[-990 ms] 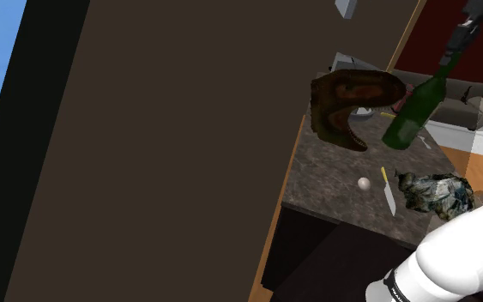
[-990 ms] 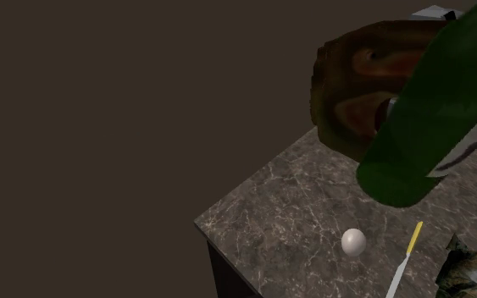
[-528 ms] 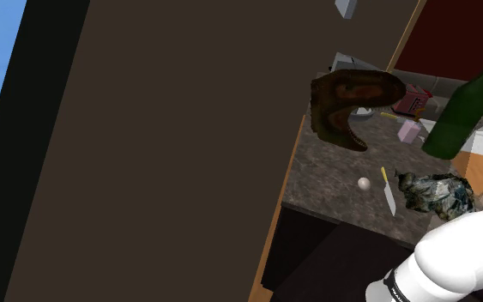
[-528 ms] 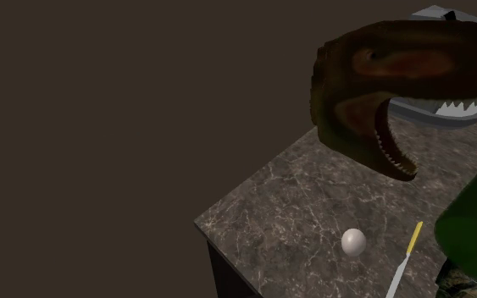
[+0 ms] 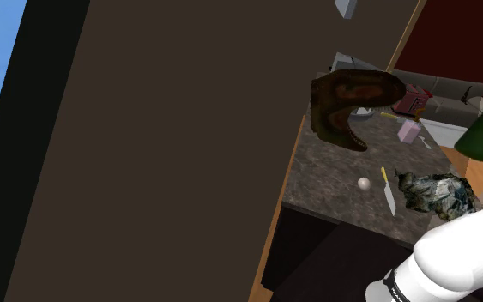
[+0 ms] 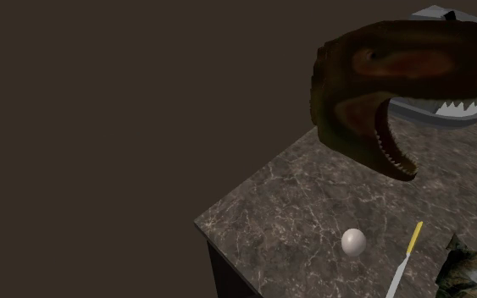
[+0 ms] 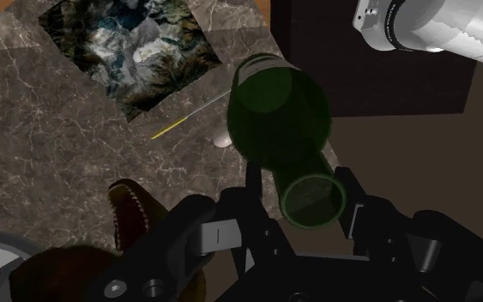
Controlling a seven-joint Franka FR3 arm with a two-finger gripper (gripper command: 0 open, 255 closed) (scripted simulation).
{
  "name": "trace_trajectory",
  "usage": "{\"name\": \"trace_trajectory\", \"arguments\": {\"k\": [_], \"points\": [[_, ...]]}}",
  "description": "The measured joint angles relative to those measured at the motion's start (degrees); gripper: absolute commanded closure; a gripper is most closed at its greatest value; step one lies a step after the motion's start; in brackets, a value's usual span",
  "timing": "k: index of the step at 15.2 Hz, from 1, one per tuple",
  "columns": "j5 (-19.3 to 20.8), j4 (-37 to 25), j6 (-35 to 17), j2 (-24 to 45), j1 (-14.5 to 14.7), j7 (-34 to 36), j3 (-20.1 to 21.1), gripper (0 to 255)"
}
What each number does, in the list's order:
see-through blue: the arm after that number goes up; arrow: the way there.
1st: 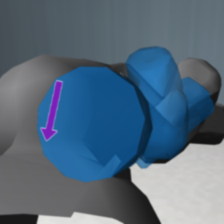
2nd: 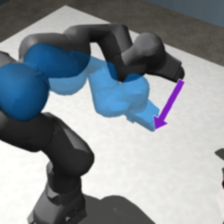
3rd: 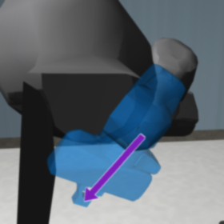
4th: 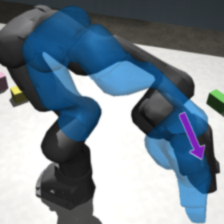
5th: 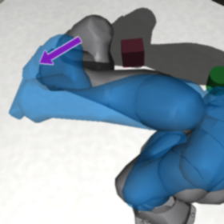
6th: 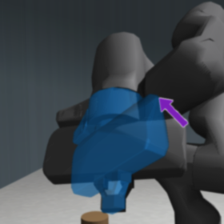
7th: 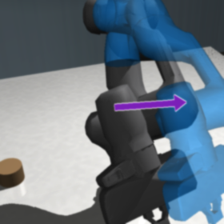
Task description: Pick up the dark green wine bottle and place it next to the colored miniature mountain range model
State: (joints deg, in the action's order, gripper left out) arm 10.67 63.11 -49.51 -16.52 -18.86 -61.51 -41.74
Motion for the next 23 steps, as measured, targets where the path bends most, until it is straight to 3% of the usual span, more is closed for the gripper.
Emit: {"name": "trace_trajectory", "arguments": {"k": [3,13,23], "points": [[1.83,-0.31,1.23,-1.54,-0.60,-2.96,-1.02,255],[5.54,17.85,-7.04,-12.28,-3.33,2.37,5.66,255],[7.34,32.26,-14.52,-19.47,-5.41,5.27,7.74,255]]}}
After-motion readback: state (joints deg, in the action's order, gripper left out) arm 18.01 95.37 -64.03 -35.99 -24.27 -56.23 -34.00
